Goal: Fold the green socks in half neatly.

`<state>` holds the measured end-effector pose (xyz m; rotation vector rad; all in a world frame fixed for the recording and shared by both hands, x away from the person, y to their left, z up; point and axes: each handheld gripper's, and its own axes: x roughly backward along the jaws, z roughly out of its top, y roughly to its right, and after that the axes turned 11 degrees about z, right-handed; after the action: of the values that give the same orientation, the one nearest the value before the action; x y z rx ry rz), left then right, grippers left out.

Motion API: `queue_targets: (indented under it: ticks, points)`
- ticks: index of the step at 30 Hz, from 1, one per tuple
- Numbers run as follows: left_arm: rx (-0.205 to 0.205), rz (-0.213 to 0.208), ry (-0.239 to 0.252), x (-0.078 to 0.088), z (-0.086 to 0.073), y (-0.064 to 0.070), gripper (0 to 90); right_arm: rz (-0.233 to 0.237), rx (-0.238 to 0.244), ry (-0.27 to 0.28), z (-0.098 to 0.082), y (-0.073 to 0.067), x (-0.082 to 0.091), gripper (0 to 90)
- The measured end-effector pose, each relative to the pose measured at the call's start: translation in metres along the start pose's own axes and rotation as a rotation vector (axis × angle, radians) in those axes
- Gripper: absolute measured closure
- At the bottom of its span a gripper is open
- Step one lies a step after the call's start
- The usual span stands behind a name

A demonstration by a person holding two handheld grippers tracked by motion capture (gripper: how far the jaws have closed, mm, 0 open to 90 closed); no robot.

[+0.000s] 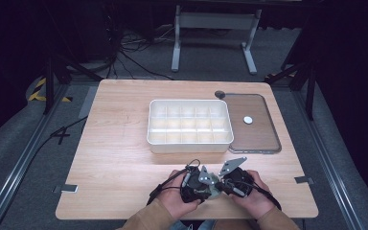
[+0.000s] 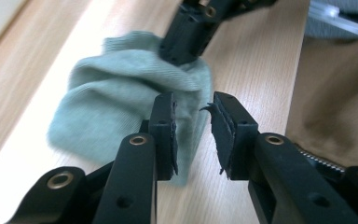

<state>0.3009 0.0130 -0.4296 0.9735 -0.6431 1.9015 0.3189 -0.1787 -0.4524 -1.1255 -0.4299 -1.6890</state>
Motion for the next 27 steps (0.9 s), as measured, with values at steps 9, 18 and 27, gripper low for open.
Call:
queue_targets:
  ticks: [9, 18, 27]
  points:
    - [0.033, 0.022, -0.081, -0.015, -0.003, 0.001, 55.4, -0.001, -0.006, -0.001, 0.000, 0.000, 0.000, 90.0]
    - [0.019, 0.069, -0.053, -0.025, 0.003, 0.009, 63.1, -0.006, -0.002, -0.004, 0.001, -0.001, -0.001, 90.0]
    - [-0.003, 0.015, 0.000, -0.023, 0.005, 0.008, 86.6, -0.004, -0.014, 0.000, 0.000, -0.001, 0.000, 90.0]
